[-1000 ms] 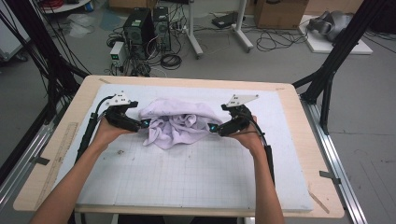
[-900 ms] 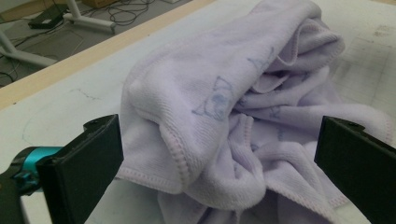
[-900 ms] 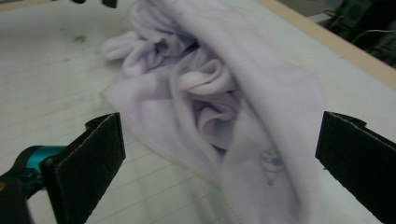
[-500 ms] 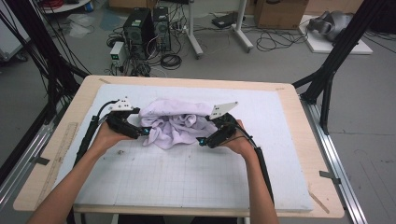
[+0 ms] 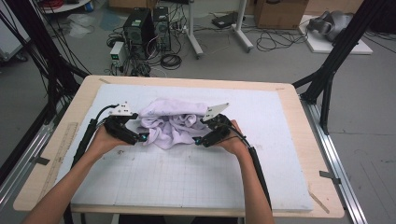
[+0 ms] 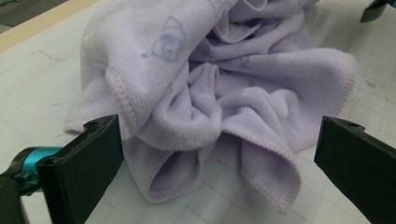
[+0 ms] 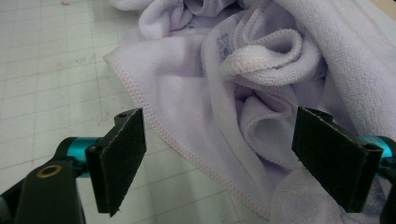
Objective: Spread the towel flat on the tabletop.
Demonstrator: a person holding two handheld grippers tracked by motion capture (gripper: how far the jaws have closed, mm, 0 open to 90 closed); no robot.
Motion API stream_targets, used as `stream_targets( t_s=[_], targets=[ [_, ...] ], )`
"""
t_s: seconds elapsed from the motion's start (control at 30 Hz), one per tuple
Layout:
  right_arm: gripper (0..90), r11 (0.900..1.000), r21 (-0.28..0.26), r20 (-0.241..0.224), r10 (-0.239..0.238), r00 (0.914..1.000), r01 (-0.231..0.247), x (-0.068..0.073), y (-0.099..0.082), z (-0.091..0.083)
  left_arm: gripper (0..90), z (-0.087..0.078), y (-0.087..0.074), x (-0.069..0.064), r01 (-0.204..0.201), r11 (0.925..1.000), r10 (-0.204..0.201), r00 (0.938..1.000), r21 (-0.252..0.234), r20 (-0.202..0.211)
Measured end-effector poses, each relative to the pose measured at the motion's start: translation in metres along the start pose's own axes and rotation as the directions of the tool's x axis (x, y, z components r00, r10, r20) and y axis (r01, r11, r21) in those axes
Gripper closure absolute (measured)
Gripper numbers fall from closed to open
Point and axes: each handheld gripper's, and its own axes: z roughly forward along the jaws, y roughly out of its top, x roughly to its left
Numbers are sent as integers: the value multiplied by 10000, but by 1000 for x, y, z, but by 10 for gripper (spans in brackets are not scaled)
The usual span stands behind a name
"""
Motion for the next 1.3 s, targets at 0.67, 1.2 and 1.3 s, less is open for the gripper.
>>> stream_targets(
  t_s=[0.67, 1.2, 1.3],
  targets=[
    [510, 9820, 1890, 983, -231, 9949, 41, -7, 4, 26, 378, 27, -5, -4, 343, 9930, -369, 9991, 1129, 206],
    [843, 9855, 1684, 549, 124, 9984, -215, -5, 7, 8, 834, 18, -4, -5, 348, 9941, -351, 9994, 1029, 13],
    [845, 9905, 1352, 332, 189, 9993, -233, -6, 7, -2, 837, 13, -3, -5, 352, 9946, -361, 9993, 980, 77]
  ],
)
